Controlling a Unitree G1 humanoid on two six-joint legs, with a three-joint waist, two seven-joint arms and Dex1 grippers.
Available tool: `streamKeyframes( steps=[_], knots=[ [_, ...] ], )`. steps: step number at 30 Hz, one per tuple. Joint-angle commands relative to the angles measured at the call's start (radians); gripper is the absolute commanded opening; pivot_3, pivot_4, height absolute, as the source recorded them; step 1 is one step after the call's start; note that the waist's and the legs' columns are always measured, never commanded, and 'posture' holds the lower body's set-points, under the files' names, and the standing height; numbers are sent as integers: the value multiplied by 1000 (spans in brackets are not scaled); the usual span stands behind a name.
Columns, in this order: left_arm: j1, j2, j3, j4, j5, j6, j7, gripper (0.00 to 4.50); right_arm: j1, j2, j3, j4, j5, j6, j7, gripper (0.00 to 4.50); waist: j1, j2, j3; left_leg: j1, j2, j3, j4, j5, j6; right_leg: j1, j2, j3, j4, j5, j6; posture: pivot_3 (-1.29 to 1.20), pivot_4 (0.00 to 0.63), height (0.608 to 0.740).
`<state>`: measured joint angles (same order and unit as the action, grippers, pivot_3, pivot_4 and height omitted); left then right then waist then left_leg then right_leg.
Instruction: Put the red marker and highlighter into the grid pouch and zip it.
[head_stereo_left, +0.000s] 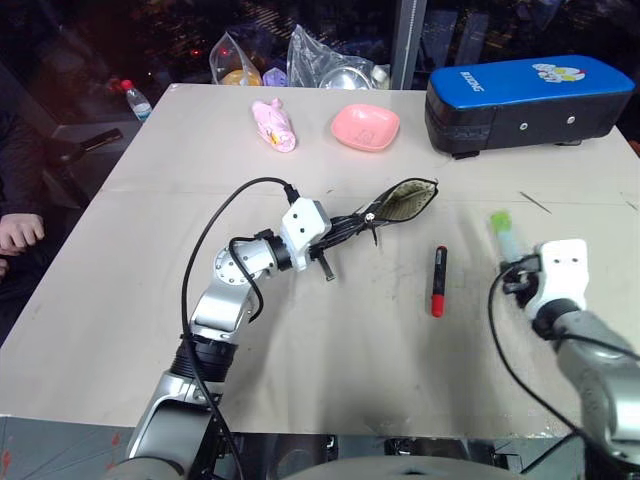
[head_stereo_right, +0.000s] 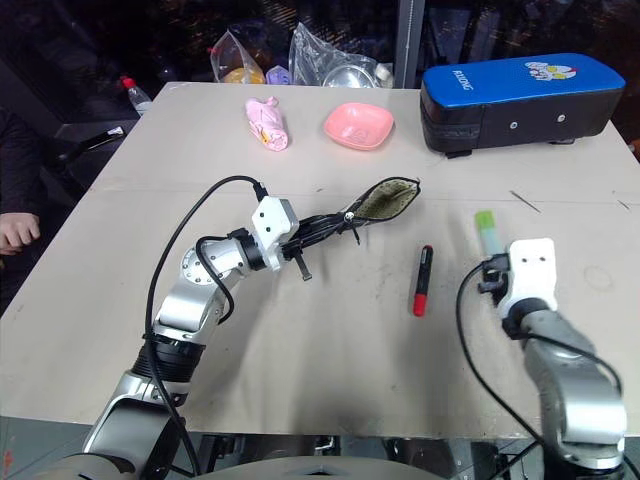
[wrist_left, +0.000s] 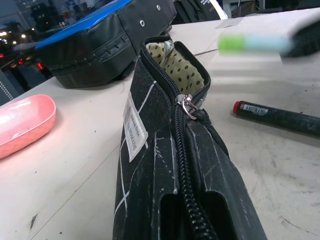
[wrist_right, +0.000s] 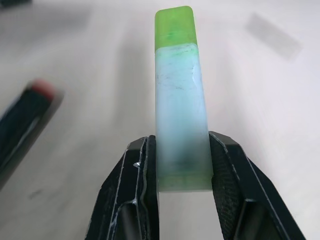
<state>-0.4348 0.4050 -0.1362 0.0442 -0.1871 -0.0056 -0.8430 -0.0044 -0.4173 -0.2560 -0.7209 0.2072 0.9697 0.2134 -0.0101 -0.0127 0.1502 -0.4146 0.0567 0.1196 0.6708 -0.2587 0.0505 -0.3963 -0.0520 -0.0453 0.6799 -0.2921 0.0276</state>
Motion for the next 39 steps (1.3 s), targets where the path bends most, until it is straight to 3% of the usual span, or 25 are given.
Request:
streamKeyframes(
  steps=[1,6,11,21,30,37,38,39],
  knots=[
    [-7,-1,2,-31,-3,-5,-1,0,-66,-303,3,-37,34,-135,276,803,-1,2,1,0,-1,1,-1,0,0,0,0,1,0,0,0,0,150,740],
    [-25,-9,-20,-3,15,-32,-14,0,-183,-584,103,73,20,-373,549,803,-1,-1,1,1,1,-1,-2,0,0,0,2,0,-1,0,0,0,150,740],
    [-34,-19,-36,12,31,-54,-14,0,-326,-682,273,259,-92,-596,693,803,1,-1,1,0,0,0,0,0,0,0,0,1,-2,0,0,0,150,740],
    [-25,2,-60,-36,41,-72,-56,0,-650,-543,525,580,-318,-913,786,803,-2,-1,1,0,1,2,1,0,0,-1,0,1,0,0,0,0,150,740],
    [-58,-12,-87,-60,44,-89,-74,0,-824,-375,676,741,-482,-1164,811,803,1,0,2,0,1,4,2,0,0,-1,0,1,0,0,0,0,150,740],
    [-42,-10,-58,-44,26,-63,-61,0,-843,-359,600,850,-476,-1252,764,4086,2,0,2,0,1,4,3,0,0,-1,-1,1,0,0,0,0,150,740],
    [-40,-10,-54,-43,24,-56,-55,0,-838,-362,581,845,-457,-1241,763,4465,1,0,2,0,1,4,3,0,0,-1,-1,1,0,0,0,0,150,740],
    [-42,-11,-46,-35,25,-49,-43,0,-824,-362,537,812,-398,-1173,771,4465,1,0,2,0,1,4,3,0,0,-1,-1,1,1,0,0,0,150,740]
  ],
)
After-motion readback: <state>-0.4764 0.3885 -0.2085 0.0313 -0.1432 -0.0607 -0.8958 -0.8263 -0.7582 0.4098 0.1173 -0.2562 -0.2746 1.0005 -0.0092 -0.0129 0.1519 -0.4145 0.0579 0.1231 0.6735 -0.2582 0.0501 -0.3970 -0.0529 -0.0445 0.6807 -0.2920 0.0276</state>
